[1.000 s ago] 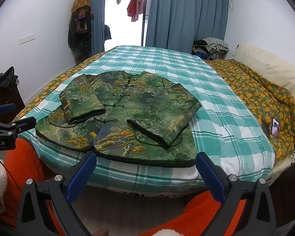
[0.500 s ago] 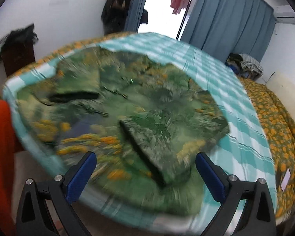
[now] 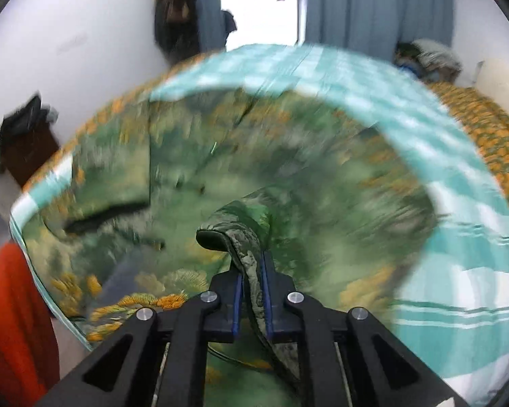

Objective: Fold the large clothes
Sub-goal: 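Grasp the cuff of a jacket sleeve with the right gripper, then pull the sleeve out from the jacket body and open the right gripper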

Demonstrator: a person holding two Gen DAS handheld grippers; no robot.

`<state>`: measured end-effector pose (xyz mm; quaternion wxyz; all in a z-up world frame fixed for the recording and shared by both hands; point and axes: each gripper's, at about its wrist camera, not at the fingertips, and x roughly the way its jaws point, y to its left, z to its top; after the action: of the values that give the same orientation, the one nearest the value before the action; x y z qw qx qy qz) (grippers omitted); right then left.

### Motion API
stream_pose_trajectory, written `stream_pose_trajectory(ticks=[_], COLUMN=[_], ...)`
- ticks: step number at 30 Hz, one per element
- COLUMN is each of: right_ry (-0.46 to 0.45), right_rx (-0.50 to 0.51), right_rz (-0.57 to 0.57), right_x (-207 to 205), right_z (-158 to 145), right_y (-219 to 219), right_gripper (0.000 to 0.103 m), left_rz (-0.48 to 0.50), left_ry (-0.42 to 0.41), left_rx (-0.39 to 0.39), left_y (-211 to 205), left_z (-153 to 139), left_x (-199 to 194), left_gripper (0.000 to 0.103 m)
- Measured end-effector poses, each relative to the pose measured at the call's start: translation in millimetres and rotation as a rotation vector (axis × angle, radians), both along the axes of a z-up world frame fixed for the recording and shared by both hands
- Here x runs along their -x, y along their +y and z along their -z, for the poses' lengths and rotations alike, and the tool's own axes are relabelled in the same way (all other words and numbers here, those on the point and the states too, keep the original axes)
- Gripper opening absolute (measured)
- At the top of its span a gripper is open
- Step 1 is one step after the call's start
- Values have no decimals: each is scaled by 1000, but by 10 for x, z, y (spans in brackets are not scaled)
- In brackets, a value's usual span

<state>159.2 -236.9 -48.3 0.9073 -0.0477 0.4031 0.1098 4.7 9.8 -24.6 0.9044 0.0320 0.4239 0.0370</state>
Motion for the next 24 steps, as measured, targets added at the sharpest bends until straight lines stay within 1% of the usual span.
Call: stream_pose_trajectory(ticks=[3, 5, 6, 7, 9, 10, 11, 13, 15, 16, 17, 18, 20, 22, 24], right_ry=[-109, -160, -180, -179, -163, -150, -127, -108, -77, -70, -68, -76, -90, -98, -110], right_rx=[9, 44, 67, 75, 92, 106, 121, 141, 166, 179, 189, 186, 159, 127, 85], right_rz=[117, 192, 251, 288, 392, 430, 472, 541, 641, 679, 722, 768, 799, 779, 726], right_x=[157, 183, 209, 185, 128, 109, 64, 67, 75, 98, 152, 237, 350, 490, 623], right_z=[-439, -594, -672, -705, -696, -649, -583, -462, -310, -274, -238, -214, -216, -220, -236], right_y=[-536, -857, -1117, -1275, -1765, -1945, -2156, -2481, -2812, -2886, -2960, -3022, -3008, -2853, -2566], right_gripper=[10, 10, 10, 10, 10, 10, 13, 14, 18, 21, 26, 30, 40, 42, 42], left_rz=[19, 26, 27, 31, 35, 34, 34, 44, 37, 25, 18, 10, 5, 26, 80], left_ry=[-14, -13, -11, -10, -6, -4, 2, 25, 54, 66, 69, 68, 62, 43, 36], left_rx=[-21, -24, -25, -28, -39, -46, -52, -53, -45, -39, -39, -43, -62, -88, -116], left_y=[-71, -100, -109, -124, -136, -138, -127, -106, -50, -1, 32, 76, 131, 178, 182], left_z=[-4, 4, 14, 28, 46, 59, 75, 111, 154, 172, 176, 178, 167, 159, 186], left_x=[-27, -62, -79, -99, -142, -159, -176, -209, -248, -266, -273, -292, -334, -442, -613], left_gripper=[103, 103, 103, 103, 103, 103, 103, 103, 103, 103, 103, 103, 103, 103, 103])
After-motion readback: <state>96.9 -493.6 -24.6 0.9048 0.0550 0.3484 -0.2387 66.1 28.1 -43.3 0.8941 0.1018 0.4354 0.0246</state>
